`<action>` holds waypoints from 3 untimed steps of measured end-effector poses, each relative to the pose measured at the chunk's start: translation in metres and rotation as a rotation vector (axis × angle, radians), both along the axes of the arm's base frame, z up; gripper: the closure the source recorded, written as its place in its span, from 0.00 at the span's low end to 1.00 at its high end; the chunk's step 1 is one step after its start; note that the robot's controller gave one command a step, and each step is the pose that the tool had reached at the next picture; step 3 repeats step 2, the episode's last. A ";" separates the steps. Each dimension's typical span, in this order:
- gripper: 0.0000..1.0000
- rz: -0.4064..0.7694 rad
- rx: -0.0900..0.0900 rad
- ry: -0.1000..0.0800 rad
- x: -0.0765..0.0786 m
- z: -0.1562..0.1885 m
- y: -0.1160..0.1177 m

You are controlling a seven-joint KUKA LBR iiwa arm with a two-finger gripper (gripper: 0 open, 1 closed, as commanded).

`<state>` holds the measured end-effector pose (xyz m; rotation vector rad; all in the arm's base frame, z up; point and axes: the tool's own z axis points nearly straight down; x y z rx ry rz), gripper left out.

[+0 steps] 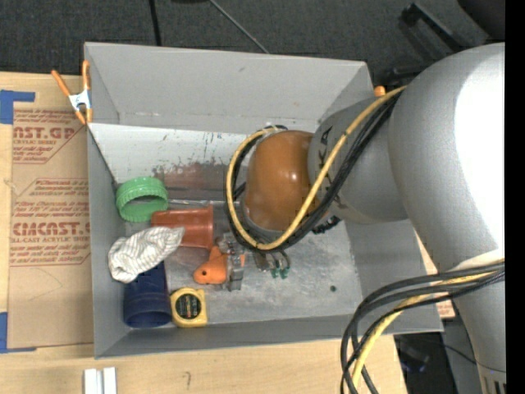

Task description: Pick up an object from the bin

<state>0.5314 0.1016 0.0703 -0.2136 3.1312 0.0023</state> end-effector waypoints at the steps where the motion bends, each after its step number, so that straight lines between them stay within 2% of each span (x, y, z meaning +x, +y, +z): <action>1: 1.00 0.000 0.000 0.000 0.000 0.000 0.000; 2: 1.00 0.001 0.000 -0.005 0.013 0.163 0.003; 3: 1.00 0.001 0.000 -0.005 0.013 0.163 0.003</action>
Offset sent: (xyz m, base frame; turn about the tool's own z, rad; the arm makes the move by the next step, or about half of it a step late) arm 0.0110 0.0018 0.1604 -0.0001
